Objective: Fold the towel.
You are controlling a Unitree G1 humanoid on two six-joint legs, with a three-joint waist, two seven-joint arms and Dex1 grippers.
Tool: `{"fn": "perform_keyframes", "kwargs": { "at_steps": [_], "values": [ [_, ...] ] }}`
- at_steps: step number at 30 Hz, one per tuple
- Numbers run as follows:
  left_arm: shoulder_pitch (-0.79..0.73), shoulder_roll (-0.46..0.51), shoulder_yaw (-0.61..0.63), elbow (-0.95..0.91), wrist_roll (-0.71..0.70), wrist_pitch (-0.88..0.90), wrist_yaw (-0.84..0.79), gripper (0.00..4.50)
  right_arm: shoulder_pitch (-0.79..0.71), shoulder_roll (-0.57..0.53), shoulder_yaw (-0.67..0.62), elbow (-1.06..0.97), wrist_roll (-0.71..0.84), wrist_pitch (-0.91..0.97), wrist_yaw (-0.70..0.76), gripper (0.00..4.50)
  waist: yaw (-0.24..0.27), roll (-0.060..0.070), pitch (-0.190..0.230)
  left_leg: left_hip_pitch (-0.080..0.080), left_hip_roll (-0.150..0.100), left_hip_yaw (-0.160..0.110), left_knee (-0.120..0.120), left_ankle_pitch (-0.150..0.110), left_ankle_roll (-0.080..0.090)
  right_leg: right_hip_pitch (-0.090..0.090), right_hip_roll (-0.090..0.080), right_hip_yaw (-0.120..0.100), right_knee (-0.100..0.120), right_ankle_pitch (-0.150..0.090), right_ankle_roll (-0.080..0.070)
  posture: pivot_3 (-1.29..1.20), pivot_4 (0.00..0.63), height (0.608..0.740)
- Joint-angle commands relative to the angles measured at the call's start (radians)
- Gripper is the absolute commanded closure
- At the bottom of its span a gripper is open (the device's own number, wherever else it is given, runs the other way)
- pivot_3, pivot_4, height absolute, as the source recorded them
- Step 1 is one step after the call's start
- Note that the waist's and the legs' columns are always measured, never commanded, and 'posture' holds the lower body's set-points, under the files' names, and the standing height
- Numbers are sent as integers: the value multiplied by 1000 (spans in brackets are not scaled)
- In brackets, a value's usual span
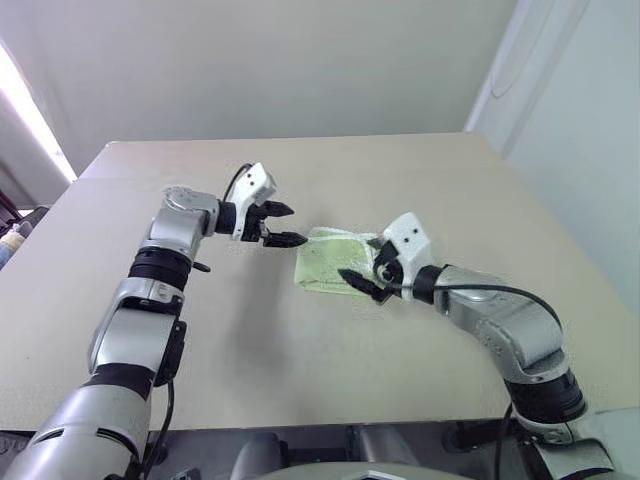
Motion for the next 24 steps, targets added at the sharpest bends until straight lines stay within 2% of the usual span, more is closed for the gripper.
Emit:
{"fn": "perform_keyframes", "kwargs": {
  "at_steps": [1,7,17,24],
  "values": [
    [-8,0,6,-64,-12,4,6,0,-50,-27,88,51,-80,-99,83,22,1,0,0,0,0,0,0,0,0,0,0,0,0,0,0,0,0,712],
    [47,21,-19,-145,1,20,-11,0,-110,-27,179,208,-218,-235,147,22,1,0,0,-1,0,1,1,0,0,0,0,0,-1,0,0,0,0,712],
    [220,172,-86,-455,-43,233,-152,0,-161,-1,235,365,-400,-372,180,22,1,0,0,-1,0,0,1,0,0,-1,0,0,0,0,0,0,0,712],
    [265,192,-111,-475,-35,245,-153,0,-147,0,276,382,-513,-440,190,22,1,0,0,0,0,0,1,0,0,0,0,0,1,0,-1,0,0,712]
  ]
}}
